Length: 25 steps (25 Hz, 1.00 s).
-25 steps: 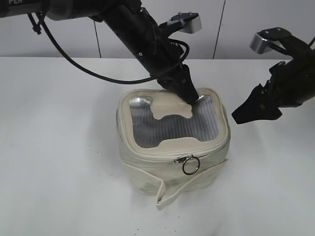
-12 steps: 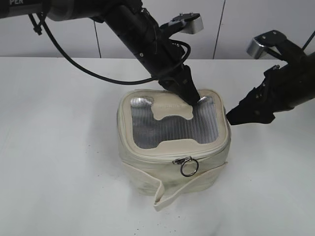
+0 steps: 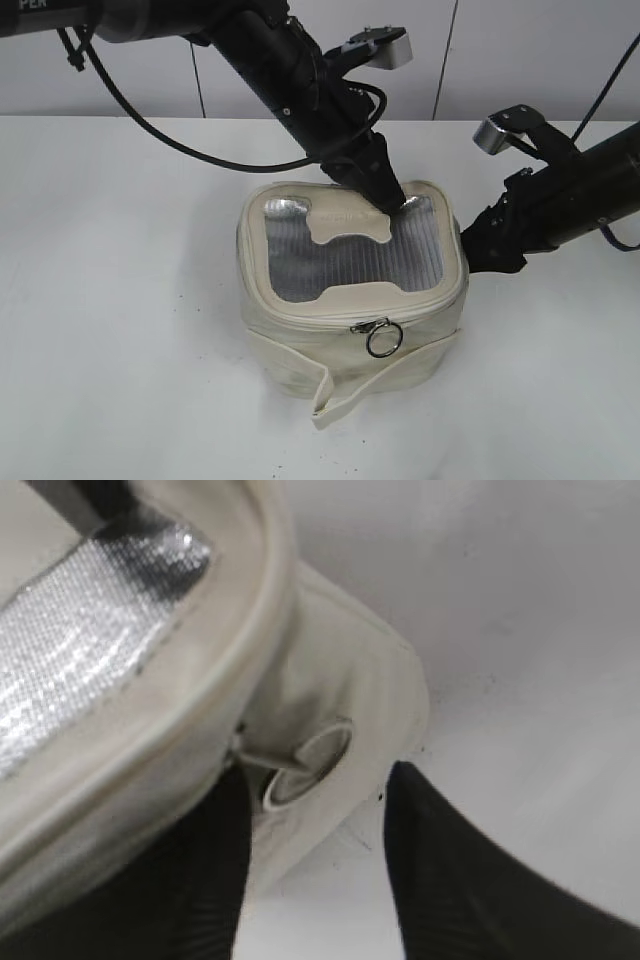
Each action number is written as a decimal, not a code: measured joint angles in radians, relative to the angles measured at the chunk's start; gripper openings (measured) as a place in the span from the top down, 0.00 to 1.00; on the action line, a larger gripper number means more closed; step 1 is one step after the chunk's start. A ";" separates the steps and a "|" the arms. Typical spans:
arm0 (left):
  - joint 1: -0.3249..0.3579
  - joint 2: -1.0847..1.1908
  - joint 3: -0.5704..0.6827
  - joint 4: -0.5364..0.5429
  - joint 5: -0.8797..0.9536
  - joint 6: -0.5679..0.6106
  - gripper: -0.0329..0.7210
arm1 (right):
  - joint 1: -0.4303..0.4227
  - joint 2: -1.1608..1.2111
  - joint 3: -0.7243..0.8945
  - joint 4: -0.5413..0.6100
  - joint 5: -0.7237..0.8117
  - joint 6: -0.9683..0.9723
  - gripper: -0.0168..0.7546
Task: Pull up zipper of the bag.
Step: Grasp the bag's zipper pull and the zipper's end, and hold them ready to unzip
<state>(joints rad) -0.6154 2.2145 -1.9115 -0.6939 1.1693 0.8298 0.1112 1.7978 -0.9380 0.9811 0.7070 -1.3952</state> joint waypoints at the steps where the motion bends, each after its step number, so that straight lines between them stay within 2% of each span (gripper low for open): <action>1: 0.000 0.000 0.000 0.000 0.000 0.000 0.90 | 0.000 0.009 0.000 0.025 -0.005 -0.024 0.45; 3: 0.000 0.000 0.000 0.001 0.000 0.000 0.90 | 0.000 0.023 0.003 0.071 -0.019 -0.058 0.59; 6: 0.000 0.000 0.000 0.000 0.000 0.000 0.90 | 0.001 0.030 0.004 0.117 -0.031 -0.083 0.87; 8: 0.000 0.000 0.000 0.000 0.001 0.000 0.90 | 0.001 0.030 0.004 0.131 -0.040 -0.070 0.96; 11: 0.000 0.000 0.000 0.001 0.000 0.000 0.90 | 0.001 0.015 0.004 0.095 -0.050 0.030 0.97; 17: 0.000 0.000 0.000 0.001 0.000 0.000 0.90 | 0.001 -0.062 0.004 -0.105 -0.041 0.333 0.97; 25: 0.000 0.000 0.000 0.001 0.001 0.000 0.90 | 0.001 -0.143 0.004 -0.165 0.037 0.404 0.97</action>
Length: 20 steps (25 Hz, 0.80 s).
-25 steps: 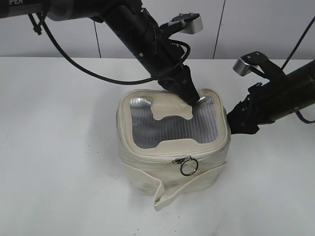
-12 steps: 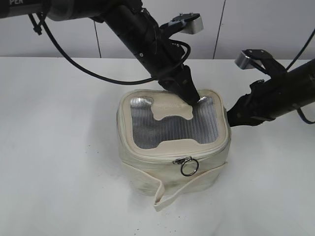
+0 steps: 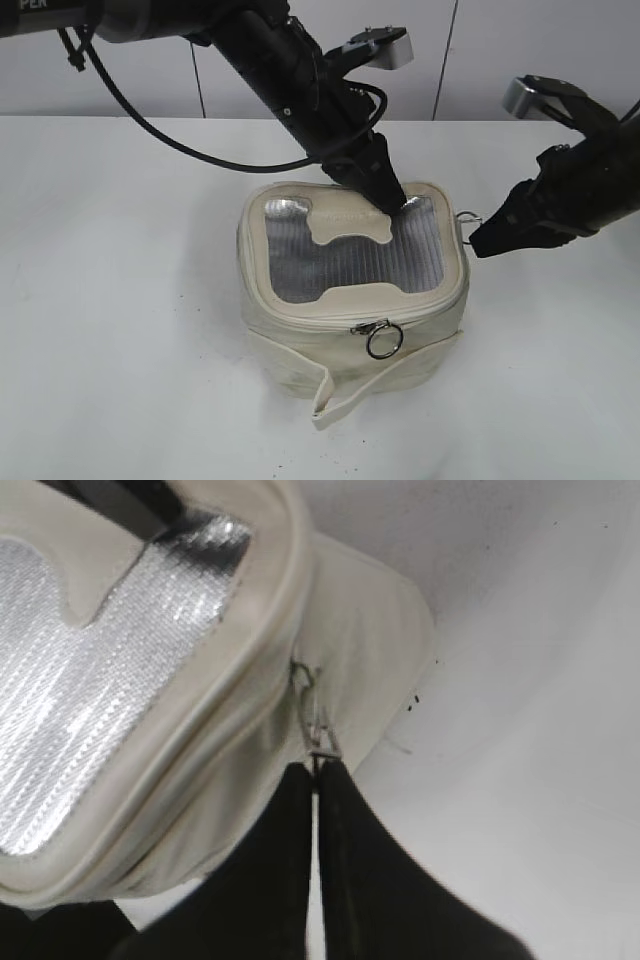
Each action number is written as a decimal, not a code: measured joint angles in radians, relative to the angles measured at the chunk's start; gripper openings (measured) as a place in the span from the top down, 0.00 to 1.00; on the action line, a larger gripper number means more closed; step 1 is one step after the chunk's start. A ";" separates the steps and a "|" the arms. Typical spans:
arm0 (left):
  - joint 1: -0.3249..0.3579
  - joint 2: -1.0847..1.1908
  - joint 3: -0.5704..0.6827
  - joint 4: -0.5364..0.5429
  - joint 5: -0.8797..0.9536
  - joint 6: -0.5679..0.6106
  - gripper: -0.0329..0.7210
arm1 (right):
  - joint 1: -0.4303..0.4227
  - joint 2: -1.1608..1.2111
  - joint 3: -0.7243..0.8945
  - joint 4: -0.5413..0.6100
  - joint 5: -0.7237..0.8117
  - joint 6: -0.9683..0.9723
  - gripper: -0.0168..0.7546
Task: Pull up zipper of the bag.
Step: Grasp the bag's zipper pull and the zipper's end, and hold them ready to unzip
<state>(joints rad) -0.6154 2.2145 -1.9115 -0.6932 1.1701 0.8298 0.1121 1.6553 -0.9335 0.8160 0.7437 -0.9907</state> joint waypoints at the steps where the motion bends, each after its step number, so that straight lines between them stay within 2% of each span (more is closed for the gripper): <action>1: 0.000 0.000 0.000 0.000 0.000 0.000 0.90 | 0.000 -0.004 0.000 -0.006 0.012 0.005 0.97; 8: -0.002 0.000 0.000 -0.002 0.004 -0.014 0.90 | 0.002 -0.053 0.034 -0.082 0.074 0.075 0.97; 14: -0.005 0.000 0.000 -0.005 0.005 -0.035 0.90 | 0.009 -0.127 0.107 -0.087 0.087 0.101 0.97; 20: -0.007 0.000 0.000 -0.008 0.009 -0.046 0.90 | 0.104 -0.161 0.125 -0.107 0.080 0.118 0.97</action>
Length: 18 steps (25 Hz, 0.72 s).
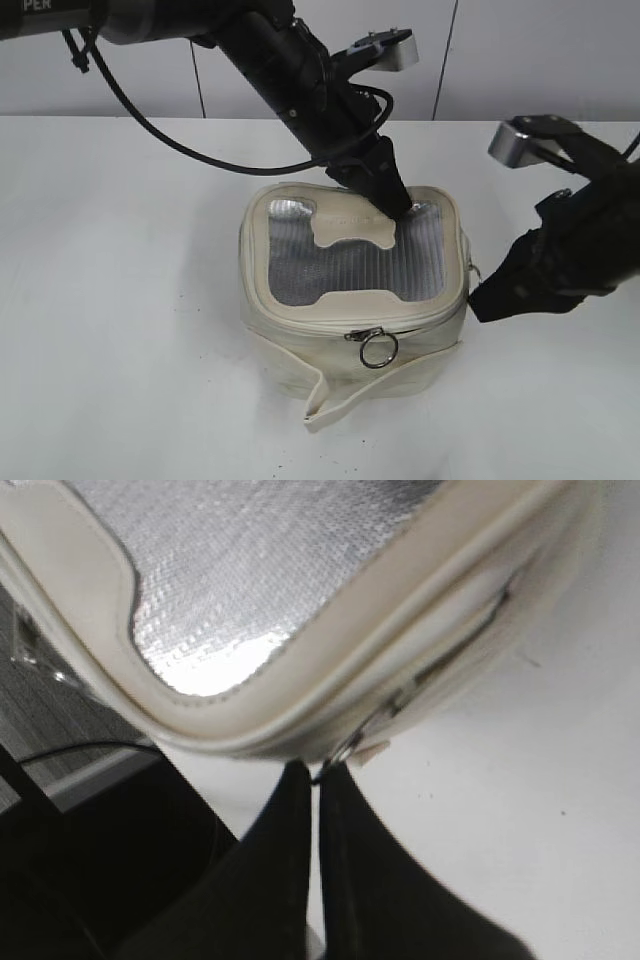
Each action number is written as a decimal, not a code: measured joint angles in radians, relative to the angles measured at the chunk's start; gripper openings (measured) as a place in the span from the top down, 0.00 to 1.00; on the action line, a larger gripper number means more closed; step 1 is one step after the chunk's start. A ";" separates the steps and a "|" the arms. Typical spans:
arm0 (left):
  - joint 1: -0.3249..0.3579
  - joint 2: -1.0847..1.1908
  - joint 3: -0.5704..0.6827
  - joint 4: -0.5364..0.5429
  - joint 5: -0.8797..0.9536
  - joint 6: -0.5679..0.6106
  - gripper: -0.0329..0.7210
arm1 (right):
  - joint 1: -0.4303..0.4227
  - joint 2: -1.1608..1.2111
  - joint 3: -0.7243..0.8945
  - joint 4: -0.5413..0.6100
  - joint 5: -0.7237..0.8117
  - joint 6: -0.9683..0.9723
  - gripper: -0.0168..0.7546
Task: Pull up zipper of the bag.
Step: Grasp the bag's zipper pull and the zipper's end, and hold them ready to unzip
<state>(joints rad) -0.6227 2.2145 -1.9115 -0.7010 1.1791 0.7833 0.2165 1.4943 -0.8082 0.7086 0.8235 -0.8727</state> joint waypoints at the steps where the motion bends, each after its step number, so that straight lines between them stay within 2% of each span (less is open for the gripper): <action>1: 0.000 0.000 0.000 0.000 -0.003 -0.007 0.90 | 0.027 -0.001 0.001 -0.016 -0.001 0.017 0.97; 8: 0.000 0.000 0.001 0.002 -0.011 -0.037 0.90 | 0.196 -0.021 0.004 -0.181 -0.008 0.200 0.97; 13: -0.001 0.000 0.002 0.005 -0.020 -0.064 0.90 | 0.322 -0.057 0.006 -0.164 -0.018 0.233 0.97; 18: -0.001 0.001 0.002 0.006 -0.028 -0.075 0.90 | 0.442 -0.055 0.002 -0.095 -0.083 0.237 0.97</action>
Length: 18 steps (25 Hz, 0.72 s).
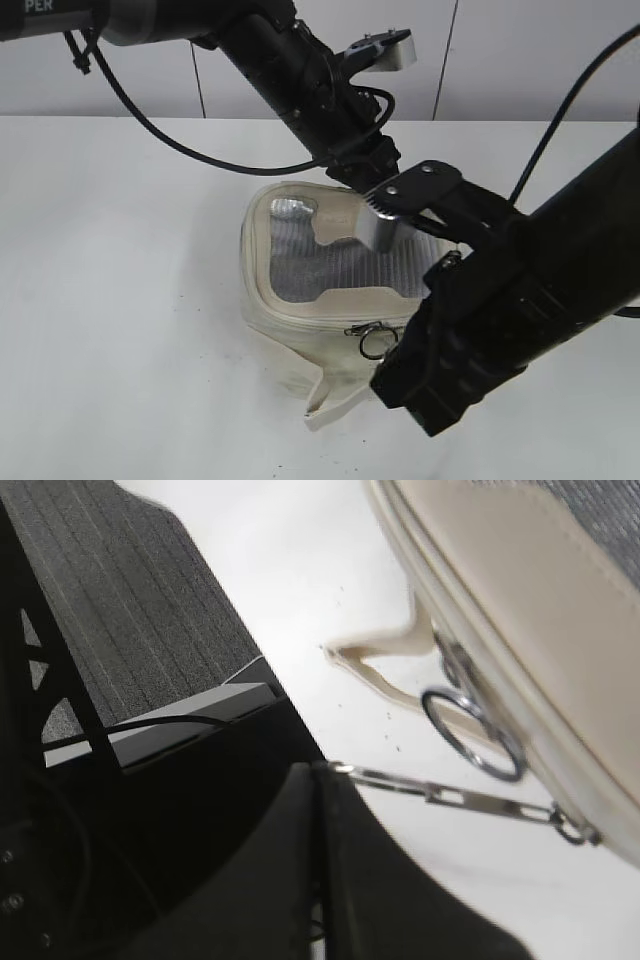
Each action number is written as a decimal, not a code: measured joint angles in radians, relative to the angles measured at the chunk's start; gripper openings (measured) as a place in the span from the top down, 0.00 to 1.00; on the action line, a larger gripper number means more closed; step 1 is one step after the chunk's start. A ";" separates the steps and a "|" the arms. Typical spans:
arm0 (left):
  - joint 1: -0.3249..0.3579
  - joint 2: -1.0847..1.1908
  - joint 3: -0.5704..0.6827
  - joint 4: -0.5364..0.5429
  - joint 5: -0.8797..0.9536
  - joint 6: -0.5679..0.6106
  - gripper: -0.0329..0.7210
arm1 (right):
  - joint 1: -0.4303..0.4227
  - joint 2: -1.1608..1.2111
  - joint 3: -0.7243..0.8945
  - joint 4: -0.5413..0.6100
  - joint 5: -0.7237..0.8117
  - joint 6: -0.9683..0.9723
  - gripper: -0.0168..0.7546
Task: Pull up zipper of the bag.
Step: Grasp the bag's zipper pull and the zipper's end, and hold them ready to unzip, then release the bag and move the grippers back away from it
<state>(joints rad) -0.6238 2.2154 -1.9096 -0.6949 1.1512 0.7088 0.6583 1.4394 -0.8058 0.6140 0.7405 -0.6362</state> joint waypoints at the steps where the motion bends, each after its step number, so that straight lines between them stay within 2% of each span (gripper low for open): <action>1: 0.000 0.000 0.000 0.001 -0.001 -0.001 0.90 | 0.021 0.003 -0.005 0.010 -0.015 0.000 0.97; 7: 0.000 0.000 0.000 0.001 -0.001 -0.004 0.90 | 0.110 0.054 -0.079 0.035 -0.051 0.000 0.97; 14: 0.000 0.000 0.000 0.001 0.000 -0.008 0.90 | 0.121 0.066 -0.092 0.002 -0.061 0.075 0.97; 16: 0.000 -0.001 0.000 0.002 -0.003 -0.009 0.90 | 0.122 0.066 -0.095 -0.018 -0.054 0.128 0.90; 18: 0.001 -0.001 0.000 0.004 -0.003 -0.010 0.90 | 0.123 0.066 -0.095 -0.019 -0.043 0.153 0.75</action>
<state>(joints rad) -0.6229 2.2145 -1.9096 -0.6909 1.1478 0.6987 0.7815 1.5055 -0.9010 0.5948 0.6978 -0.4834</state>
